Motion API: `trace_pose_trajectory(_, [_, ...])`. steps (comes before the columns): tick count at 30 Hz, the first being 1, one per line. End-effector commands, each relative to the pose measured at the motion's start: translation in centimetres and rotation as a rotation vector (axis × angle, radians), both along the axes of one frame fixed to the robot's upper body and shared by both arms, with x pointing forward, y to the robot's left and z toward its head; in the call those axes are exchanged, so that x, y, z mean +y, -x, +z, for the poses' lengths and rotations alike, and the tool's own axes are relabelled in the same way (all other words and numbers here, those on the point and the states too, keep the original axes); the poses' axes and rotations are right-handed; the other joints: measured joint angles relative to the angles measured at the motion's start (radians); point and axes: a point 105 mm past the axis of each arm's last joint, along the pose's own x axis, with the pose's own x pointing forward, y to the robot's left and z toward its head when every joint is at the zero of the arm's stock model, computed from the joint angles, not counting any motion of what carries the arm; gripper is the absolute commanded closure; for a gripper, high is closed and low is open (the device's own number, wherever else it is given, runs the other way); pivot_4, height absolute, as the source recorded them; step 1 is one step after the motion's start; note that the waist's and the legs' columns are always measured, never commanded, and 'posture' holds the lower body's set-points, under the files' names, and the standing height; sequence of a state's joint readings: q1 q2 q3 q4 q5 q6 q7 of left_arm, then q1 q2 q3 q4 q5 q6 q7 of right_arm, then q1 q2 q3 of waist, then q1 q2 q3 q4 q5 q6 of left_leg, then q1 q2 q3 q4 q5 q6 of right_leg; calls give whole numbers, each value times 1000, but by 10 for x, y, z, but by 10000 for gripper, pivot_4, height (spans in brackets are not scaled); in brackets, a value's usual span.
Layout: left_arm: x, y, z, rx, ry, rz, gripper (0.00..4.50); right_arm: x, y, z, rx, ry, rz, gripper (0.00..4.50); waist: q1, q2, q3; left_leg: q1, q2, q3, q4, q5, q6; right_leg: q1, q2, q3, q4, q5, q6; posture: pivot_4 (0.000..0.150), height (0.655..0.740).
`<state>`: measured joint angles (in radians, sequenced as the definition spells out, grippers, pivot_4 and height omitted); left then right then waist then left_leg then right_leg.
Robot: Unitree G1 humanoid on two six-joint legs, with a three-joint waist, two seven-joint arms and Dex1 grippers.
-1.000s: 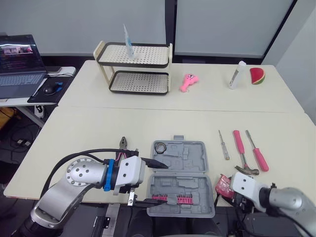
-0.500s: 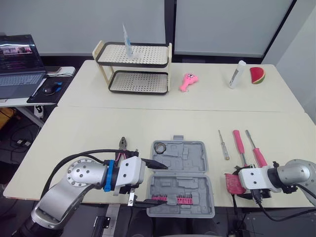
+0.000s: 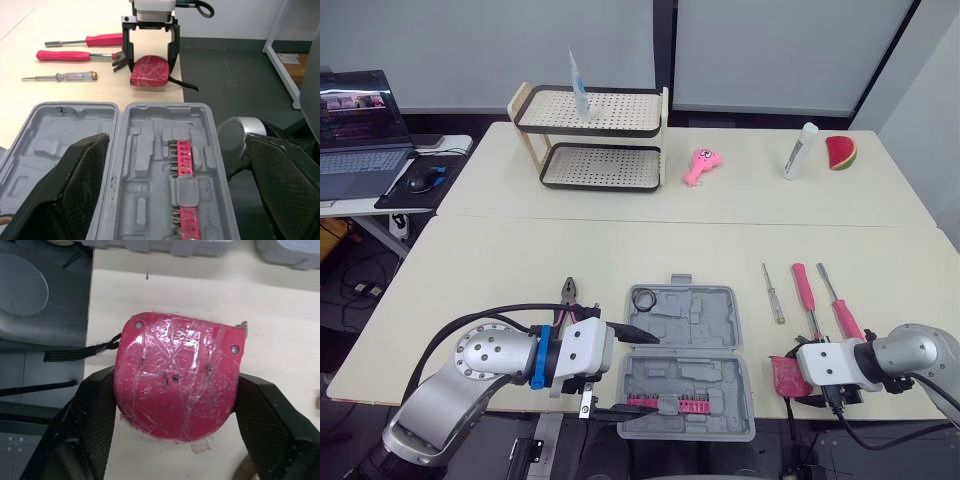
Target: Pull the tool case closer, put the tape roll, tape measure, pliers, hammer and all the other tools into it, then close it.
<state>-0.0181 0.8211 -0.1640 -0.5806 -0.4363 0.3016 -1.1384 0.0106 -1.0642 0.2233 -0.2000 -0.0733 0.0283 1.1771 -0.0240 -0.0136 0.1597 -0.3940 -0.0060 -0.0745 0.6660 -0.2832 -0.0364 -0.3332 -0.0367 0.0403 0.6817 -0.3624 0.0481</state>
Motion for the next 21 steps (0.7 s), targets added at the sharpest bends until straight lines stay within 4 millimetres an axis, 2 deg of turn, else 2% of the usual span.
trace_pose_trajectory(1, [-3, 3, 7, -25, 13, -16, 0, 8, -5, 2, -29, -12, 25, 13808, 0, 0, 0, 0, 0, 0, 0, 0, 0, 0, 0, 0, 0, 0, 0, 1500, 7290])
trace_pose_trajectory(13, [-2, 3, 6, -24, 9, -12, 0, 14, -6, -9, -23, -3, 40, 13808, 0, 0, 0, 0, 0, 0, 0, 0, 0, 0, 0, 0, 0, 0, 0, 1500, 7290])
trace_pose_trajectory(17, [-2, 3, 6, -24, 6, -11, 0, 13, -8, -9, -31, -11, 36, 220, 0, 0, 0, 0, 0, 0, 0, 0, 0, 0, 0, 0, 0, 0, 0, 1500, 7290])
trace_pose_trajectory(21, [-1, 3, 6, -23, 6, -9, 0, 10, -9, 2, -36, -54, 25, 220, 0, 0, 0, 0, 0, 0, 0, 0, 0, 0, 0, 0, 0, 0, 0, 1500, 7290])
